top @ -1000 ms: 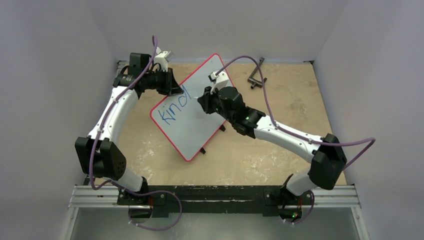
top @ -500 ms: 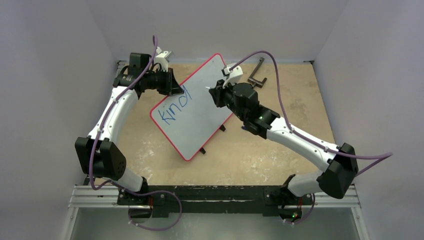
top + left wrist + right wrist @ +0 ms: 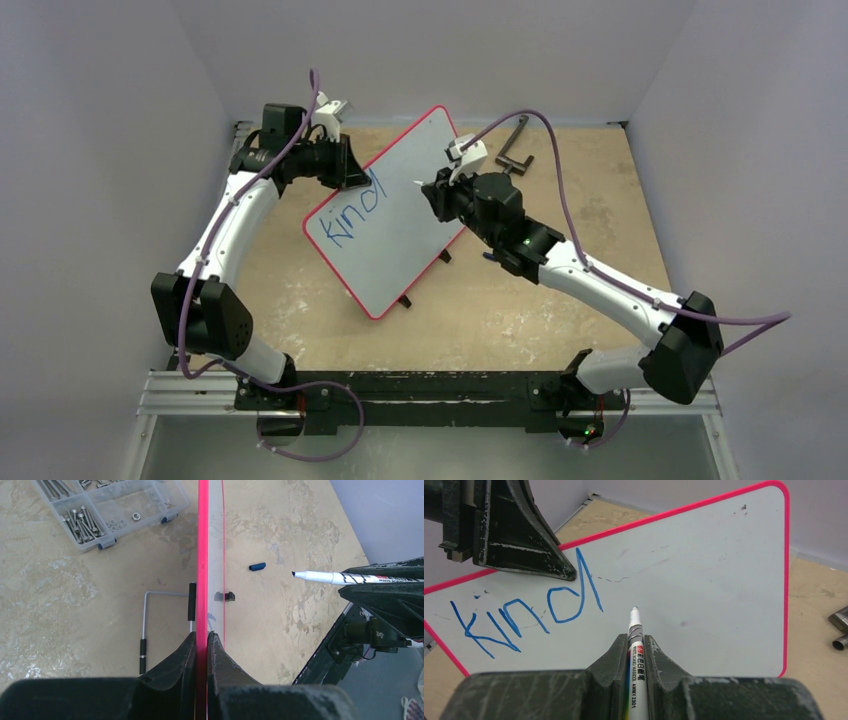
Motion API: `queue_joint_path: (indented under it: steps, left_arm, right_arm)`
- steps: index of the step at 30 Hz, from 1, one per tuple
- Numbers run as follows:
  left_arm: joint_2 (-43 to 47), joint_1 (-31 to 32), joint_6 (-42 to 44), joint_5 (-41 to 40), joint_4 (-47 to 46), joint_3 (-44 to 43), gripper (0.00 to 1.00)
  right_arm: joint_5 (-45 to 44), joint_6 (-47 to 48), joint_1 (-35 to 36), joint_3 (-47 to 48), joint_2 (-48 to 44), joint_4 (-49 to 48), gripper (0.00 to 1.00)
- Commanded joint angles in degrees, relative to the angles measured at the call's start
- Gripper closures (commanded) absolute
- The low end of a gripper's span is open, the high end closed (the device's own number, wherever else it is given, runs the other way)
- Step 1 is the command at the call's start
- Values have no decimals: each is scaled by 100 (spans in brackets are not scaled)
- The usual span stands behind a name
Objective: Write a sentence on the whiteboard
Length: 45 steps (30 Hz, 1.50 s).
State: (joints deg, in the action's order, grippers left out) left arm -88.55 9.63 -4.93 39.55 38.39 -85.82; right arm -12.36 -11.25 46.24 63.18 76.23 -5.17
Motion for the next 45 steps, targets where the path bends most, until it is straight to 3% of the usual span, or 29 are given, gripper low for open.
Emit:
queue_joint_path:
  steps: [1, 14, 26, 45]
  left_arm:
    - [-153, 180, 335, 4, 297, -48, 100]
    - [-160, 180, 352, -19, 308, -58, 100]
    - [-132, 180, 372, -68, 332, -48, 100]
    - [-88, 178, 386, -100, 351, -58, 100]
  right_arm:
    - [423, 204, -44, 68, 29, -526, 100]
    - [1069, 262, -46, 797, 824, -784, 100]
    - [749, 337, -53, 1339, 1458, -699, 100]
    - [636, -70, -52, 324, 1255, -727, 100]
